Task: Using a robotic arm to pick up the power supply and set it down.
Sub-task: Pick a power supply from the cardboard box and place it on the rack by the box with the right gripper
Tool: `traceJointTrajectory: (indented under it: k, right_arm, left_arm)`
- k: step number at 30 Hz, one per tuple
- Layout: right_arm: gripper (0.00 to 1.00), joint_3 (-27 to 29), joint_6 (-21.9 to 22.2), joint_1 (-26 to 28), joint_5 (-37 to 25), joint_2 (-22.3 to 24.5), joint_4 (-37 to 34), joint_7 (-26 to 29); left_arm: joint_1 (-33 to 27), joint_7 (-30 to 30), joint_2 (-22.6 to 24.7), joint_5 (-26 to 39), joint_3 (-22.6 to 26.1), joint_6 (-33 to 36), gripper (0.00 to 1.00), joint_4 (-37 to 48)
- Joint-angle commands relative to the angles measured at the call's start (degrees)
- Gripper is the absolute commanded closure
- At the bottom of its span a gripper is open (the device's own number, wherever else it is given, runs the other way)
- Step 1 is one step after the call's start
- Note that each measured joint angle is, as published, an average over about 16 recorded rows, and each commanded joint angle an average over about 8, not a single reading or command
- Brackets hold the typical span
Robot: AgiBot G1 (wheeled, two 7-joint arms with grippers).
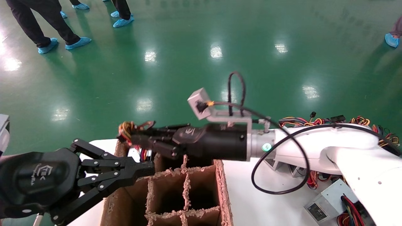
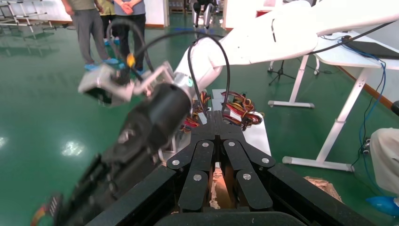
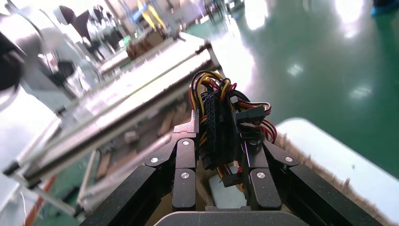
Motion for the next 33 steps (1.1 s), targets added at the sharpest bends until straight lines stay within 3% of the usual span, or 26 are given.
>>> traceJointTrajectory:
  k: [1,13,25,33]
  right_arm:
    - [1.00,0.7,-0.8,0.0,1.1,0.5,-0.3,0.3]
    - [1.00,4.5,-3.3,1.2,6.7,4.3,3.7,2.6]
    - [1.00,7.7,1.2,1.4,10.7,9.4,13.1,5.0]
    - [1.00,9.7,7.0,1.1,11.6,16.2,22.0,5.7]
  left_arm:
    - [0.0,0.0,0.0,0.0,0.0,0.0,1.00,0.0]
    - [0.0,0.0,0.0,0.0,0.0,0.0,1.00,0.0]
    - [0.0,0.0,0.0,0.0,0.0,0.0,1.00,0.0]
    - [0.0,0.0,0.0,0.0,0.0,0.0,1.00,0.0]
